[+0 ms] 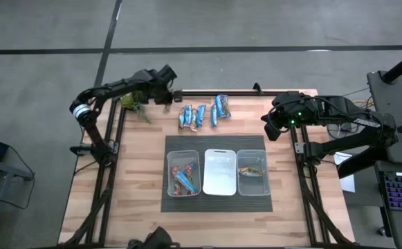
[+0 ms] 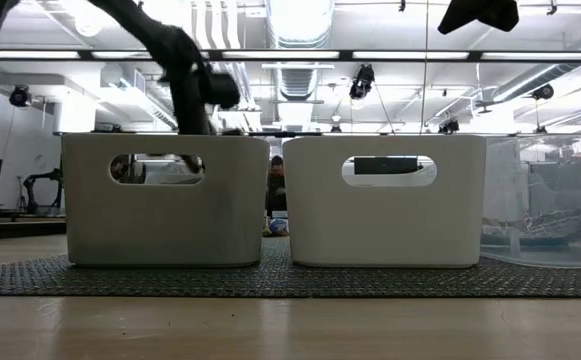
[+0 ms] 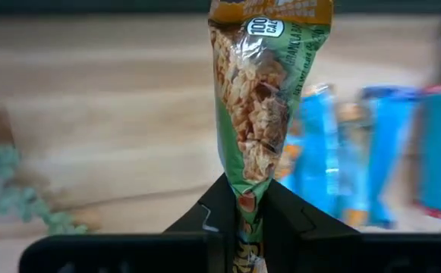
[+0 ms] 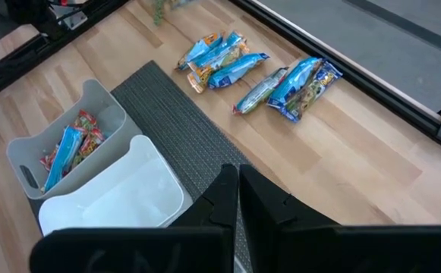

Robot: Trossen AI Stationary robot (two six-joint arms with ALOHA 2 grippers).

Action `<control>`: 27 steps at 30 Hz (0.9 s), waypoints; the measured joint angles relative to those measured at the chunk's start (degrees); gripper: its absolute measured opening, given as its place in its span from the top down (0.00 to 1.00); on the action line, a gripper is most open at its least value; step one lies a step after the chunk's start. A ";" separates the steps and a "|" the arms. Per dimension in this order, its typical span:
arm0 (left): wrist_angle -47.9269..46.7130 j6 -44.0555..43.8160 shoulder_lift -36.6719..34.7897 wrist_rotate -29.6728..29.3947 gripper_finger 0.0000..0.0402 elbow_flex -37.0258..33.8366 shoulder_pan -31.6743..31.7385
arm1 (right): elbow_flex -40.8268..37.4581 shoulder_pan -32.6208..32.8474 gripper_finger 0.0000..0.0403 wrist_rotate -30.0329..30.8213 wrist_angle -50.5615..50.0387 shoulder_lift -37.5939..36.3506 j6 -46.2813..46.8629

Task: Pick and place Granola Bars by type
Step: Put the orange granola bar into the transparent bin

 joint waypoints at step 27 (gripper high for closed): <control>-2.68 8.02 -10.83 -2.66 0.94 16.52 -6.79 | 0.02 0.04 0.98 -6.10 -0.34 -22.75 -6.29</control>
